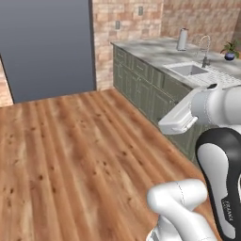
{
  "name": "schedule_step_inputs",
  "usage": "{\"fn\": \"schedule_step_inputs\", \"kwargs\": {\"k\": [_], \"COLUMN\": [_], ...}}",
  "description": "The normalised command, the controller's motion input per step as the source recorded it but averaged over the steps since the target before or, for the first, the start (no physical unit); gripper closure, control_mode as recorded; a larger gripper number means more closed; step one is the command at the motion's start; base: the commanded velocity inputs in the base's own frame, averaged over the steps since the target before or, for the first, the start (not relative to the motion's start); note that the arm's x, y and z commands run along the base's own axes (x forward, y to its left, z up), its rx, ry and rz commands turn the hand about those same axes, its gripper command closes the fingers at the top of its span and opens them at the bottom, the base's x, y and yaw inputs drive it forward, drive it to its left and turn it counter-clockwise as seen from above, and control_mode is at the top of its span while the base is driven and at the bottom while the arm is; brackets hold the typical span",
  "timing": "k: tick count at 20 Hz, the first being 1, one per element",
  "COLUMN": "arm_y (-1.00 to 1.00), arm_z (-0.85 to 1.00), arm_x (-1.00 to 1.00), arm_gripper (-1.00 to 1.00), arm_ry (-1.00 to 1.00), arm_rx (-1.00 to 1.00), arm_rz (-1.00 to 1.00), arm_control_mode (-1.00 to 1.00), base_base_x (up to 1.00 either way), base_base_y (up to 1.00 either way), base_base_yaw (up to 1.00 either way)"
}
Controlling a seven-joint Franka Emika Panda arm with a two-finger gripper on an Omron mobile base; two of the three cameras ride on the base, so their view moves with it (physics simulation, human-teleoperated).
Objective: Open the cabinet directly in front. Then move the wine and the mug to the dining counter with the candle on it.
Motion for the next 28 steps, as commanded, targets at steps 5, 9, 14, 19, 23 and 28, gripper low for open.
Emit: {"fn": "schedule_step_inputs", "kwargs": {"k": [5,9,14,19,23,28], "arm_y": [0.0,0.0,0.0,0.0,0.0,0.0], "arm_z": [0.0,0.0,0.0,0.0,0.0,0.0], "arm_x": [0.0,0.0,0.0,0.0,0.0,0.0], "arm_gripper": [-1.0,-1.0,-1.0,-1.0,-1.0,-1.0], "arm_ry": [0.0,0.0,0.0,0.0,0.0,0.0], "arm_rx": [0.0,0.0,0.0,0.0,0.0,0.0], "arm_rz": [0.0,0.0,0.0,0.0,0.0,0.0], "arm_control_mode": [1.0,1.0,1.0,1.0,1.0,1.0], "base_base_x": [1.0,1.0,1.0,1.0,1.0,1.0], "base_base_y": [0.06,0.24,0.42,0.56,0.68,0.74], "base_base_yaw": [-0.09,-0.09,-0.07,-0.07,-0.06,-0.05]}}
